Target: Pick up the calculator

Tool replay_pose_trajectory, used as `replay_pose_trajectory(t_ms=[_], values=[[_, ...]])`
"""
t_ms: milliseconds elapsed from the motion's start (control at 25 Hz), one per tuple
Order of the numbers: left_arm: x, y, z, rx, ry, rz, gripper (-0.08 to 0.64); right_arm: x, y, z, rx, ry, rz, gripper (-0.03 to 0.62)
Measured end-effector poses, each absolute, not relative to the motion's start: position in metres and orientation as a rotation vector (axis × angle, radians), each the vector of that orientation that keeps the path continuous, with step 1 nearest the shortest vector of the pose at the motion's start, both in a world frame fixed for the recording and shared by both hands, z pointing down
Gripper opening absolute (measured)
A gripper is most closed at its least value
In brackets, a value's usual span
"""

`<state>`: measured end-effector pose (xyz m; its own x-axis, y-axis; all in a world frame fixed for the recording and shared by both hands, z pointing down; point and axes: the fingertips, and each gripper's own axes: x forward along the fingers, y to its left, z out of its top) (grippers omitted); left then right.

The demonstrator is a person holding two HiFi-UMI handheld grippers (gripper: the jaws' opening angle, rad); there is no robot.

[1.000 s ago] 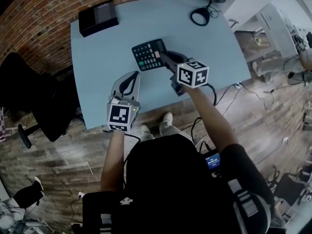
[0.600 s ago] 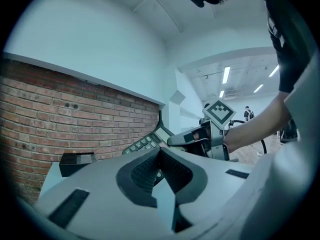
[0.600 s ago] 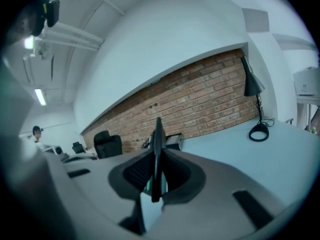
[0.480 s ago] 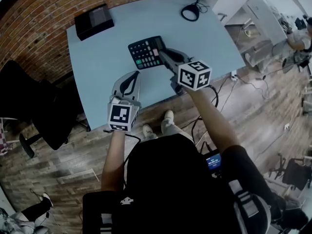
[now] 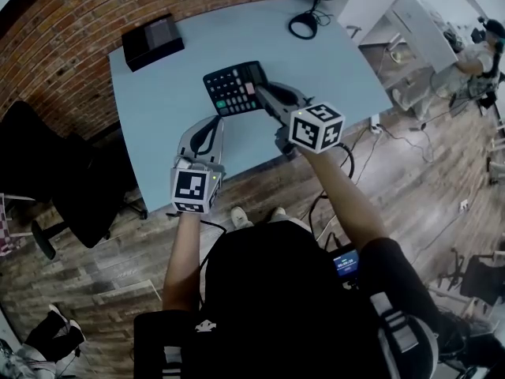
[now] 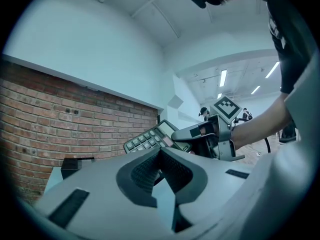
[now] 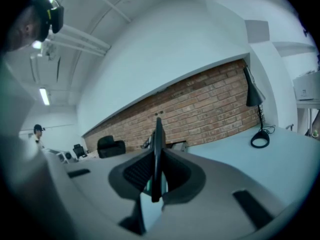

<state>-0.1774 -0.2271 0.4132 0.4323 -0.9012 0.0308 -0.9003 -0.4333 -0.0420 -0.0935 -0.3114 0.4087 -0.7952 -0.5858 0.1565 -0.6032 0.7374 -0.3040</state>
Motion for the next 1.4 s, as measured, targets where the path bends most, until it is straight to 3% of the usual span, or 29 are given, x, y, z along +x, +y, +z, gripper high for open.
replay_pose_trajectory(t_ms=[1400], values=[[-0.028, -0.122, 0.367, -2.465, 1.669, -0.132, 0.009, 0.047, -0.195, 0.350, 0.846, -3.068, 0.439, 0.054]])
